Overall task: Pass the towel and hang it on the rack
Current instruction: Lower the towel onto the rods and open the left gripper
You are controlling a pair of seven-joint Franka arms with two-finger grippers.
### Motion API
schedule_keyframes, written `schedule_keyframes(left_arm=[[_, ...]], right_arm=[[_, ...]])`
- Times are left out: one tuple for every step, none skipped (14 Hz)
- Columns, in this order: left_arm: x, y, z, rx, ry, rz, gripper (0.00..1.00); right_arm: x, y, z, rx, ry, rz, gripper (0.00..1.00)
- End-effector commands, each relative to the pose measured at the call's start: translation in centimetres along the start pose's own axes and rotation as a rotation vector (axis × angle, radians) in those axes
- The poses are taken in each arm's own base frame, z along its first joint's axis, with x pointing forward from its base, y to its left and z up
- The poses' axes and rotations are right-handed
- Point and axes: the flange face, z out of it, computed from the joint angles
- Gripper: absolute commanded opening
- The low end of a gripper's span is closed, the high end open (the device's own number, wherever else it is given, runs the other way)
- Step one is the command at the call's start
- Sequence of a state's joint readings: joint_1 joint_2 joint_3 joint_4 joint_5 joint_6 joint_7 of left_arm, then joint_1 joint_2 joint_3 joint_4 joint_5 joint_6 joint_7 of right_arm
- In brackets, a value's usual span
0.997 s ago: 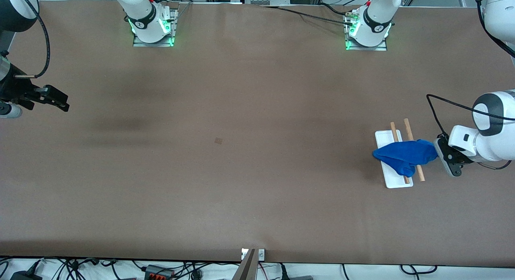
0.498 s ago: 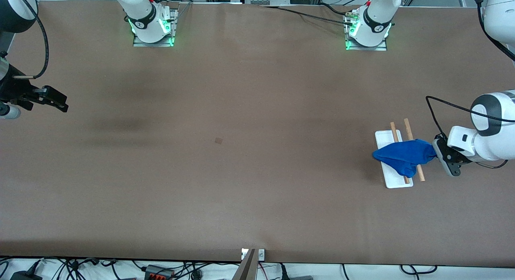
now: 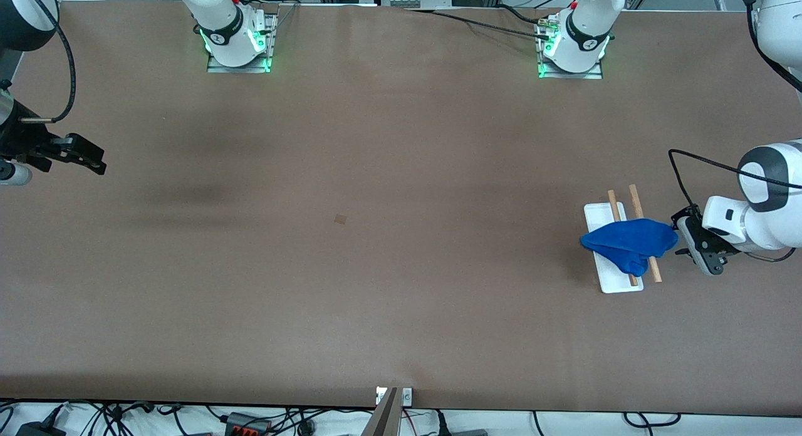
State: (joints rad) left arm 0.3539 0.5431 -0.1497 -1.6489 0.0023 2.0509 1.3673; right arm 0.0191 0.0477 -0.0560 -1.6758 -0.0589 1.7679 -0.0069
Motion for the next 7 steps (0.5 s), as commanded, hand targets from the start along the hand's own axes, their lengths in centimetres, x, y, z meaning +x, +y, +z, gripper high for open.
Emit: schedule_keyframes(left_arm=[[-0.2, 0.0, -2.4, -0.014, 0.017, 0.033, 1.00], [-0.4, -0.2, -3.5, -0.025, 0.015, 0.032, 1.00], [-0.6, -0.2, -4.3, -0.037, 0.012, 0.028, 1.00], [-0.8, -0.4, -5.2, -0.042, 0.007, 0.024, 1.00], [-0.9, -0.4, -6.1, -0.052, 0.002, 0.022, 1.00], [-1.0, -0.4, -7.1, -0.060, -0.003, 0.017, 1.00], [-1.1, -0.4, -8.2, -0.070, -0.011, 0.017, 1.00]], right_arm=[[0.2, 0.2, -0.4, 0.007, -0.005, -0.009, 1.00], [0.2, 0.0, -0.4, 0.007, -0.004, -0.011, 1.00], [0.2, -0.2, -0.4, 0.007, -0.004, -0.015, 1.00], [0.2, -0.4, -0.4, 0.008, -0.006, -0.017, 1.00], [0.2, -0.8, -0.4, 0.006, -0.005, -0.023, 1.00], [0.2, -0.9, -0.4, 0.006, -0.005, -0.023, 1.00], [0.2, -0.8, -0.5, 0.006, -0.004, -0.020, 1.00]])
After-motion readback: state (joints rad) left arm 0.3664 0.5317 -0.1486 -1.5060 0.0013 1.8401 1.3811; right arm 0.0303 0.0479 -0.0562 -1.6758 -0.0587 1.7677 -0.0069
